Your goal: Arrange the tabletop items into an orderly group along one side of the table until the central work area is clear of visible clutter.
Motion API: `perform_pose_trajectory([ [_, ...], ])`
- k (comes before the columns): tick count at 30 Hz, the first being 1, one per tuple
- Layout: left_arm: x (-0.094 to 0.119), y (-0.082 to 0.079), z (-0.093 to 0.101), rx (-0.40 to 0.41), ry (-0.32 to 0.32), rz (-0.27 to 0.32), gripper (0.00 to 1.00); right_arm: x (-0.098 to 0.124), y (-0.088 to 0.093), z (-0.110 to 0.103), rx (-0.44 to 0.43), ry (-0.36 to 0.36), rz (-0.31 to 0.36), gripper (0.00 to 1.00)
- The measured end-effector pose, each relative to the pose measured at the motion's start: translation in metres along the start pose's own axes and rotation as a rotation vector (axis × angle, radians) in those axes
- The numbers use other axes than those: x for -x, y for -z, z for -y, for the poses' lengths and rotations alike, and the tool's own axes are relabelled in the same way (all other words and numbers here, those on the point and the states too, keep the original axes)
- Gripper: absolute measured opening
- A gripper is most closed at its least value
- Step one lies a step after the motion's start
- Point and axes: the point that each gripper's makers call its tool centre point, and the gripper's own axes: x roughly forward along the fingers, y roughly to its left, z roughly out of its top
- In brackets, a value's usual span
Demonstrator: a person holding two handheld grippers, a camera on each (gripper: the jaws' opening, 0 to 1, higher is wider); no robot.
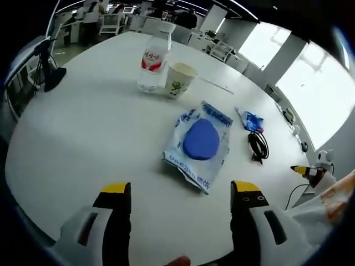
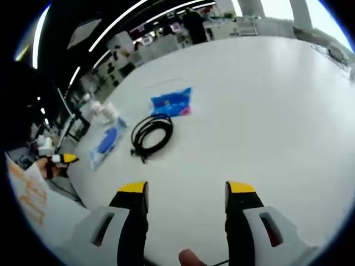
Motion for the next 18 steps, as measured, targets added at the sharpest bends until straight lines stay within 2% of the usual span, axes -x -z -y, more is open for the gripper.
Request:
perform_pose_trajectory([
  [11,-0.004,0.002,-0.001,0.011,0.000,-0.002,0.72,0.000,-0.003,0.003,-0.003,0.005,0.002,0.53],
  [18,-0.008,0.003,0.009,0.059,0.026,0.017,0.70,-0.007,-0.023,-0.003,0.028,-0.012,0.014,0.52],
])
